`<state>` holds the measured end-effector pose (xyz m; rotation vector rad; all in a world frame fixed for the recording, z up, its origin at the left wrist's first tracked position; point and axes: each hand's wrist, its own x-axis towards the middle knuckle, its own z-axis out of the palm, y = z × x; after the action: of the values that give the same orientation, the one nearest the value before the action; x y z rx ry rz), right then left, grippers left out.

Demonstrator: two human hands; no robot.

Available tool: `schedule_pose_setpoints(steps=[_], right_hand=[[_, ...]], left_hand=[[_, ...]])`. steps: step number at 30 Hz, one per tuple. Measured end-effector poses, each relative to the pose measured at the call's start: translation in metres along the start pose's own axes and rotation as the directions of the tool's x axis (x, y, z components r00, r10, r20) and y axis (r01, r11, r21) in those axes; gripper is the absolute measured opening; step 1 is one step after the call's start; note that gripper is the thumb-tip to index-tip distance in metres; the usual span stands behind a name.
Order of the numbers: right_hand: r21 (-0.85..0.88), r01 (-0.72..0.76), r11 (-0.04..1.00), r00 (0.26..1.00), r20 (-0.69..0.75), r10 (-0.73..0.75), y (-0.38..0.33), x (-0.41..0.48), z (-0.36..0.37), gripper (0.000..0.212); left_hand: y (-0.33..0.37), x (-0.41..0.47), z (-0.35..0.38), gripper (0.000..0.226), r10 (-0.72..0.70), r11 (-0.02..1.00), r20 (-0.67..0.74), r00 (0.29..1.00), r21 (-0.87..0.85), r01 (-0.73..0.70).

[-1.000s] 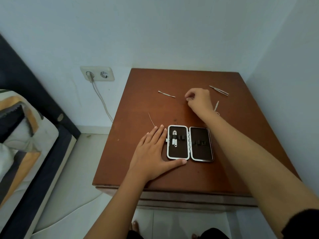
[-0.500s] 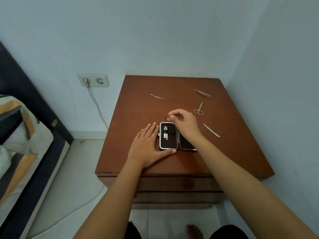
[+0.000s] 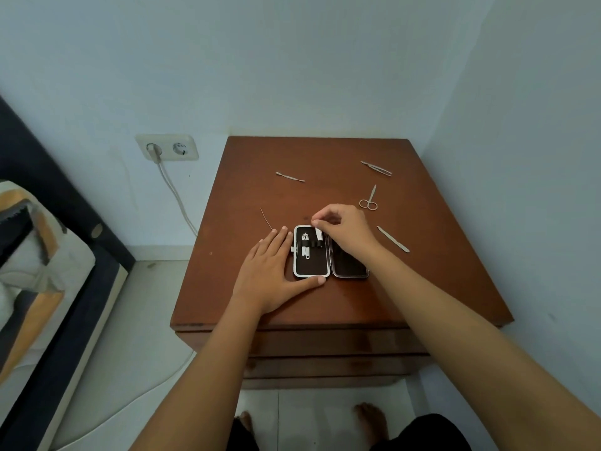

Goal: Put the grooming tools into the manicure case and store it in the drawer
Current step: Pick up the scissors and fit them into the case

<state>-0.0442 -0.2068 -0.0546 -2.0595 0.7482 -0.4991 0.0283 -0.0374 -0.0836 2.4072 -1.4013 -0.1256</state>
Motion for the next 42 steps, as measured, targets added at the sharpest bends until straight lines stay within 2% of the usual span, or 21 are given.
schedule_pose_setpoints(steps=[3, 7, 11, 13, 16, 18, 21, 23, 27, 31, 37, 42], right_hand=[[-0.073, 0.044, 0.996, 0.996, 0.084, -0.038, 0.0, -0.006, -0.004, 0.009], [-0.13, 0.117, 0.985, 0.992, 0.062, -0.11, 0.005, -0.025, -0.005, 0.016], [-0.157, 0.225, 0.962, 0.965, 0.175, -0.197, 0.013, -0.035, -0.011, 0.024], [-0.176, 0.253, 0.951, 0.962, 0.153, -0.228, 0.015, -0.026, -0.022, 0.024], [-0.195, 0.137, 0.971, 0.983, -0.097, -0.158, 0.023, 0.003, -0.052, 0.022], [-0.242, 0.011, 0.97, 0.982, -0.182, -0.056, 0.035, 0.026, -0.07, 0.022], [-0.358, -0.12, 0.926, 0.985, -0.157, 0.066, 0.051, 0.047, -0.075, 0.028], [-0.347, -0.145, 0.927, 0.98, -0.181, 0.086, 0.054, 0.051, -0.067, 0.026], [-0.266, -0.118, 0.957, 0.982, -0.171, 0.074, 0.047, 0.052, -0.057, 0.013], [-0.303, -0.099, 0.948, 0.992, -0.104, 0.071, 0.045, 0.048, -0.062, 0.021], [-0.264, -0.108, 0.958, 0.976, -0.211, 0.052, 0.045, 0.042, -0.06, 0.019], [-0.337, -0.126, 0.933, 0.974, -0.221, 0.051, 0.044, 0.045, -0.065, 0.012]], left_hand=[[-0.002, 0.001, 0.001, 0.111, 0.0, 1.0, -0.013, 1.0, -0.01, 0.0], [-0.002, 0.001, 0.002, 0.113, -0.001, 1.0, -0.006, 1.0, -0.017, 0.001], [-0.002, 0.001, 0.004, 0.112, 0.007, 1.0, -0.013, 1.0, -0.003, -0.007], [-0.003, 0.002, 0.006, 0.11, 0.024, 1.0, -0.016, 1.0, 0.017, -0.024], [-0.004, 0.002, 0.008, 0.105, 0.062, 0.997, 0.0, 0.998, 0.035, -0.061], [-0.004, 0.003, 0.007, 0.103, 0.068, 0.997, 0.004, 0.998, 0.038, -0.068], [-0.005, 0.004, 0.006, 0.102, 0.061, 0.997, 0.005, 0.998, 0.046, -0.061], [-0.004, 0.003, 0.005, 0.102, 0.058, 0.997, 0.004, 0.998, 0.042, -0.058], [-0.003, 0.002, 0.003, 0.103, 0.048, 0.998, 0.003, 0.999, 0.03, -0.048], [-0.002, 0.002, 0.002, 0.103, 0.041, 0.999, 0.015, 0.999, 0.018, -0.041], [-0.002, 0.001, 0.001, 0.103, 0.035, 0.999, 0.008, 0.999, 0.021, -0.035], [-0.001, 0.0, 0.0, 0.102, 0.04, 0.999, -0.002, 0.999, 0.013, -0.04]])
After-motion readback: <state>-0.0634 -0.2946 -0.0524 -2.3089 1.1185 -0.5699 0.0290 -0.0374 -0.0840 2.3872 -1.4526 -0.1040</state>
